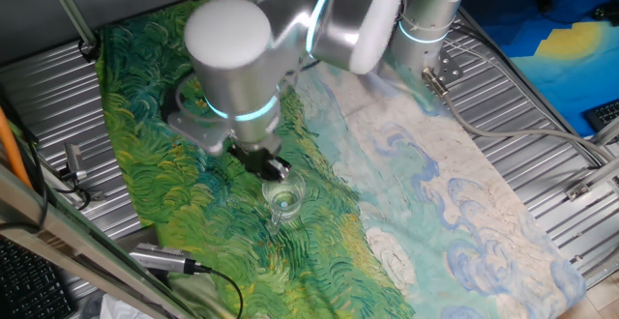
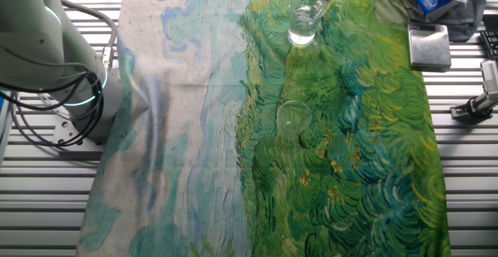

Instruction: Pour the water from one cup into another empty cup

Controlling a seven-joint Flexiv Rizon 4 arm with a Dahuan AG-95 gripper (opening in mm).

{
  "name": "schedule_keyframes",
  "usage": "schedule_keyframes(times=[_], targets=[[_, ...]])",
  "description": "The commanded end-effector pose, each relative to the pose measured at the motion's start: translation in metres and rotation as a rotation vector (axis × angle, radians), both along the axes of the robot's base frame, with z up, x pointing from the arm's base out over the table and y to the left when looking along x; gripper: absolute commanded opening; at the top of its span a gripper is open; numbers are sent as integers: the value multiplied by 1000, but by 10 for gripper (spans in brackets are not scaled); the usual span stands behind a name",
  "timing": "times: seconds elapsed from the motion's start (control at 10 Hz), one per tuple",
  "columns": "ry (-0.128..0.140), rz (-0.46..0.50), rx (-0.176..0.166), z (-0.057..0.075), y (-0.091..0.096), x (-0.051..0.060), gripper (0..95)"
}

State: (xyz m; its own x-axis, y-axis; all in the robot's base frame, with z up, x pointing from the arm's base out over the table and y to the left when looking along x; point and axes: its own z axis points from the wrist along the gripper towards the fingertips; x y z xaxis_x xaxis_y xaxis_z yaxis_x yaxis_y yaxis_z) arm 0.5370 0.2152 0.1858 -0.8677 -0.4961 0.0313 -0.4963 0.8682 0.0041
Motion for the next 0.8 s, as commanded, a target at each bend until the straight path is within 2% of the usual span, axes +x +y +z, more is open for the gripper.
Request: schedule_keyframes(times=[0.1,0.5,0.6,0.8], targets=[[4,-19,-6,1,16,5,0],[-5,-14,1,-7,36,10,0],[-8,-5,8,-9,38,10,190],[-12,0,8,-14,38,11,190]])
